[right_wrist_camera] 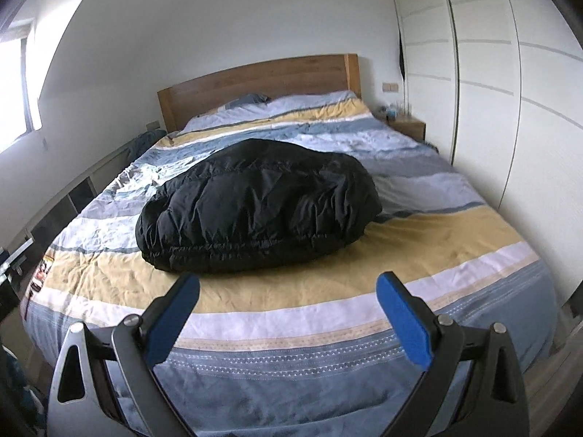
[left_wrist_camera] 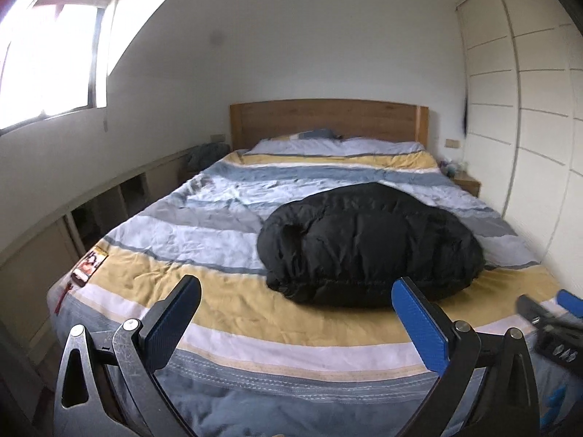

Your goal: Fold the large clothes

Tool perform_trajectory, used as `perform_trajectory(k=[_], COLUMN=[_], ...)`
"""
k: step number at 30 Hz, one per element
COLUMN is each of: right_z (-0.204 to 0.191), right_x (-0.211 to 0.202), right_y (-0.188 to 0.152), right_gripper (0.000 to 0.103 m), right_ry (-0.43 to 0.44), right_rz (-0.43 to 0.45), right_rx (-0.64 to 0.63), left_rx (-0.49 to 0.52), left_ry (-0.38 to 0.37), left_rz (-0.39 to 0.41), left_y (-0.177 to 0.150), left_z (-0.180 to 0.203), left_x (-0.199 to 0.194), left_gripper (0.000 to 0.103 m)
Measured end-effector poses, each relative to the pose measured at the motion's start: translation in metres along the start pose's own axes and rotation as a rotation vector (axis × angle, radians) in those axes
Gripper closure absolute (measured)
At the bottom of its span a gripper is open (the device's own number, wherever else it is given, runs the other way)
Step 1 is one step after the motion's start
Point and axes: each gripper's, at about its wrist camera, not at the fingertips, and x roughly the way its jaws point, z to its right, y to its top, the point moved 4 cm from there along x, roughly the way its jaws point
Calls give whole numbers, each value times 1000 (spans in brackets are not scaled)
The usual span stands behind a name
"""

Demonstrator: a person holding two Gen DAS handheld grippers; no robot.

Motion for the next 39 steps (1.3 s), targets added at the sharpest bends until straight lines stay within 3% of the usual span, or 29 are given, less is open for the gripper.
perform_trajectory(k=[16,39], right_z=[-4,9], right_x=[-14,35], right_y=[-2,-25], right_gripper=[5,5], right_ry=[-54,-75], right_rz=[66,-30], right_rx=[-74,-72], left_rx=[31,71], left_ry=[-7,-19], left_rz=[18,-75], left_y=[-6,-33], left_z=[11,20], left_x=[5,49], left_gripper=[0,0])
